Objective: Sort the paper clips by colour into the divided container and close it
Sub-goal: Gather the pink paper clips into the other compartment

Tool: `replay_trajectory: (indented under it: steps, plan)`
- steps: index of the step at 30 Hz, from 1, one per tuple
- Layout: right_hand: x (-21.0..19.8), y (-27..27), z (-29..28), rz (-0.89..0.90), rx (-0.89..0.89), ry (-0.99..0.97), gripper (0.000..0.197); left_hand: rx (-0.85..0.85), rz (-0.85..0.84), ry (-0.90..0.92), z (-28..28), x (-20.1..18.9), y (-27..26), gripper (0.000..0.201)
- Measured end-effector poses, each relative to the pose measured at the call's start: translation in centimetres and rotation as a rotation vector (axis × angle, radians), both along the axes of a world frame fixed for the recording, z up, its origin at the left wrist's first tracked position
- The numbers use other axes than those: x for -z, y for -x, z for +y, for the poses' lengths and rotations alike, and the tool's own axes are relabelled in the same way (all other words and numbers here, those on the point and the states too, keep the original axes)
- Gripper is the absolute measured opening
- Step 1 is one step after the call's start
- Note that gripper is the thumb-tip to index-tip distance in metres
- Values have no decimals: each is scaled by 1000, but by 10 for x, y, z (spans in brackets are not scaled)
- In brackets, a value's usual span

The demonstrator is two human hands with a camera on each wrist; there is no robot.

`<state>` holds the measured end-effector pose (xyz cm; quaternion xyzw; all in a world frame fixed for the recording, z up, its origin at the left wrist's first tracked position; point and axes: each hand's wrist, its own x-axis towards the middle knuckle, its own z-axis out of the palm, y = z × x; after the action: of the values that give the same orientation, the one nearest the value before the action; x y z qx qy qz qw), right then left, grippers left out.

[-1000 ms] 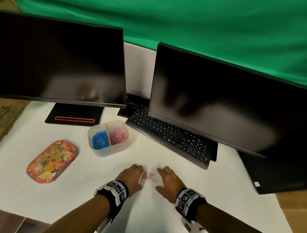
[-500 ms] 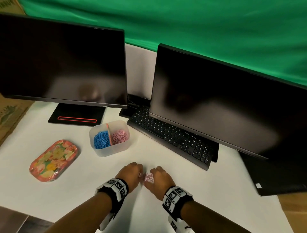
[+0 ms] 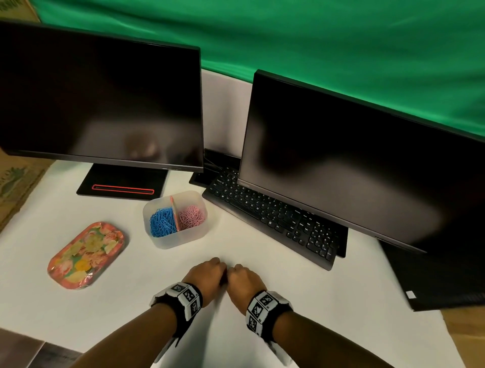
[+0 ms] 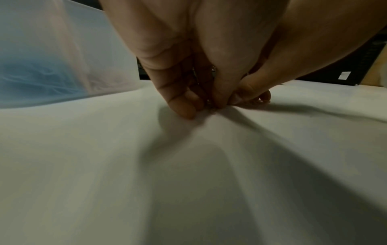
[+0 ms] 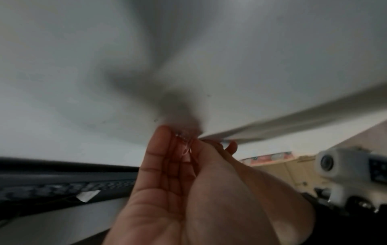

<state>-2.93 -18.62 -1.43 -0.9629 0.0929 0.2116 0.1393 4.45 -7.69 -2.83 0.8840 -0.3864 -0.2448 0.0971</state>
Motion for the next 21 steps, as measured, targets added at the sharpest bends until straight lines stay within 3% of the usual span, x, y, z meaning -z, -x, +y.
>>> replay_trajectory:
  steps: [6, 9, 13, 17, 21]
  plan:
    - [-4, -7, -9, 24, -200, 106, 28, -14, 22, -3, 10, 0, -9, 15]
    - [-4, -12, -14, 34, -196, 104, 28, -17, 23, -4, 14, -2, -10, 15]
    - [-16, -21, -24, -19, 94, -50, 24, -44, 38, 4, 21, -3, -12, 14]
    - [-47, -48, -28, -208, 421, -367, 12, -79, 54, -29, 26, -5, -14, 15]
    - [-83, -98, -20, -271, 543, -631, 22, -97, 34, -119, 20, -13, -13, 22]
